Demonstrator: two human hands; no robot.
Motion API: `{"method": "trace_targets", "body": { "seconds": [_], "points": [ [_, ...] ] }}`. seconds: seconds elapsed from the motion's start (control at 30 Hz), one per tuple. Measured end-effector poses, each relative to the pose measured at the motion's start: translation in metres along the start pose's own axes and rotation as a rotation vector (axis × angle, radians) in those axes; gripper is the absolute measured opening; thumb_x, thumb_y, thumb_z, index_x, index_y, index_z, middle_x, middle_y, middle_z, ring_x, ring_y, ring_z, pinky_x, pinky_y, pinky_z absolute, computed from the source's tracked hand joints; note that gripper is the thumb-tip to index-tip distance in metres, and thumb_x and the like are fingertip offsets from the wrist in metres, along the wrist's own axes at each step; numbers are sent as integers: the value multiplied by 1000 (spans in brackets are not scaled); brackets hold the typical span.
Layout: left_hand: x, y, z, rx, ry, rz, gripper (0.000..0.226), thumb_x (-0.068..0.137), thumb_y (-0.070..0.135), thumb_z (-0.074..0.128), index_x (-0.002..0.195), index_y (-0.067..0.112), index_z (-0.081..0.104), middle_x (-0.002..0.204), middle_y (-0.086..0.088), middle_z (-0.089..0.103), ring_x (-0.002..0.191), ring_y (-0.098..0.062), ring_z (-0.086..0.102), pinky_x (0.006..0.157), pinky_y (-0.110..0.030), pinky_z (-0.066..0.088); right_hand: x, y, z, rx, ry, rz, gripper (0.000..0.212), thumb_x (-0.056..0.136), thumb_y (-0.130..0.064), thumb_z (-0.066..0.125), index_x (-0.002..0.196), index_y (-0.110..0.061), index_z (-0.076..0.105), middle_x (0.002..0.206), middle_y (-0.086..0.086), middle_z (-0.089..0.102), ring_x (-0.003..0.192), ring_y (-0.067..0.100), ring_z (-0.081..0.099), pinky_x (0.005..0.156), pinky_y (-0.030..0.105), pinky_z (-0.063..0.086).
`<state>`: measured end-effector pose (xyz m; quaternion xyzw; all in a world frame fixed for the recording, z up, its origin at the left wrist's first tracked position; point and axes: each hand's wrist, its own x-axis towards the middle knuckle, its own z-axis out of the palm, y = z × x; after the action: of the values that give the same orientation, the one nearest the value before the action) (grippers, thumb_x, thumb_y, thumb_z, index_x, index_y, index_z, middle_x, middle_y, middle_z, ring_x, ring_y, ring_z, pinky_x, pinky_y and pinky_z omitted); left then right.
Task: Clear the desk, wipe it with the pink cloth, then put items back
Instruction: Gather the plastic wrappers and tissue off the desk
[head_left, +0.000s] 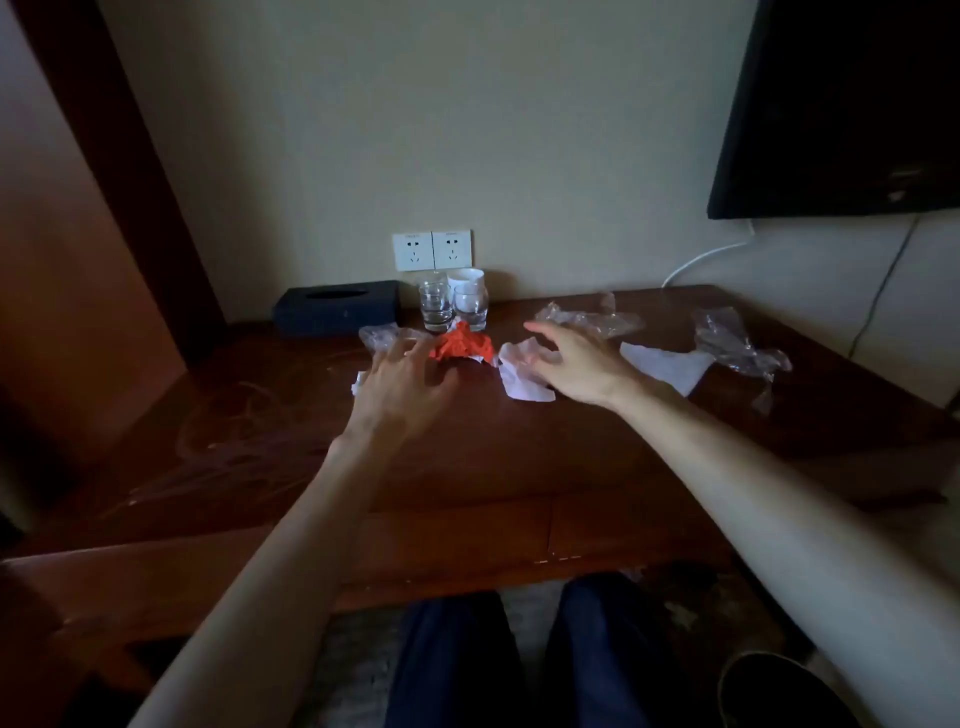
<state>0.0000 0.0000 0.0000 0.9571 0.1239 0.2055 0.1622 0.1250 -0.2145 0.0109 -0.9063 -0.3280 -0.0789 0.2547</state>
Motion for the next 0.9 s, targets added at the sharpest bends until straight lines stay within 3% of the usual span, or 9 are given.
{"method": "trace_targets", "body": {
  "seconds": [0.1, 0.2, 0.37, 0.5, 0.57, 0.63, 0.73, 0.83, 0.9],
  "points": [
    [4, -22, 8, 73, 48, -42, 48, 93, 52, 53, 139, 38, 51, 144, -4, 47, 129, -34, 48, 101, -54, 47, 2, 10, 17, 18, -22, -21, 49, 100, -41, 57, 147, -34, 48, 147, -1, 56, 135, 25, 52, 107, 40, 45],
    [22, -49, 21, 96, 31, -87, 57, 93, 47, 59, 146, 33, 45, 151, -7, 39, 136, -35, 40, 103, -55, 45, 18, 24, 39, -25, -71, 15, 49, 99, -41, 58, 147, -36, 49, 146, 2, 56, 132, 29, 55, 102, 44, 49],
    [69, -88, 31, 151, -112, -163, 73, 90, 56, 64, 154, 38, 33, 159, -8, 28, 141, -39, 34, 105, -58, 43, 65, 42, 50, -101, -112, 60, 57, 84, -64, 54, 137, -42, 52, 133, -9, 64, 120, 24, 62, 93, 42, 53],
    [87, -104, 41, 135, -259, -154, 65, 86, 52, 71, 145, 40, 45, 150, -5, 38, 135, -32, 43, 102, -47, 44, 99, 48, 56, -110, -272, 96, 47, 74, -60, 63, 117, -45, 57, 120, -12, 56, 110, 13, 56, 91, 44, 52],
    [88, -110, 46, 119, -265, -114, 63, 85, 47, 75, 143, 39, 51, 146, -1, 45, 132, -26, 48, 103, -43, 45, 105, 51, 60, -68, -303, 87, 35, 68, -53, 64, 100, -39, 59, 111, -10, 53, 104, 16, 58, 83, 40, 52],
    [90, -116, 53, 92, -246, -85, 53, 87, 40, 75, 137, 35, 58, 138, 2, 53, 125, -22, 55, 101, -39, 49, 103, 54, 68, -85, -335, 93, 32, 73, -44, 68, 103, -33, 61, 115, -5, 48, 107, 21, 55, 83, 34, 46],
    [92, -121, 56, 66, -162, -57, 28, 92, 22, 70, 120, 24, 70, 122, 1, 62, 110, -23, 65, 88, -35, 54, 101, 57, 74, -44, -235, 102, 9, 83, -21, 63, 91, -24, 65, 114, 3, 60, 106, 27, 63, 80, 32, 48],
    [91, -118, 50, -17, -65, -25, 24, 93, 14, 66, 114, 24, 72, 113, 3, 66, 97, -21, 68, 82, -40, 58, 106, 46, 68, 85, -32, 115, 14, 84, -7, 57, 79, -18, 65, 78, 3, 70, 65, 19, 69, 61, 40, 58],
    [93, -114, 43, -73, 22, 17, 23, 92, 15, 65, 113, 24, 70, 108, 7, 69, 85, -15, 68, 74, -38, 58, 118, 33, 62, 152, 78, 92, 15, 84, -5, 55, 85, -19, 62, 71, 4, 68, 59, 22, 68, 58, 45, 58]
  ]
}}
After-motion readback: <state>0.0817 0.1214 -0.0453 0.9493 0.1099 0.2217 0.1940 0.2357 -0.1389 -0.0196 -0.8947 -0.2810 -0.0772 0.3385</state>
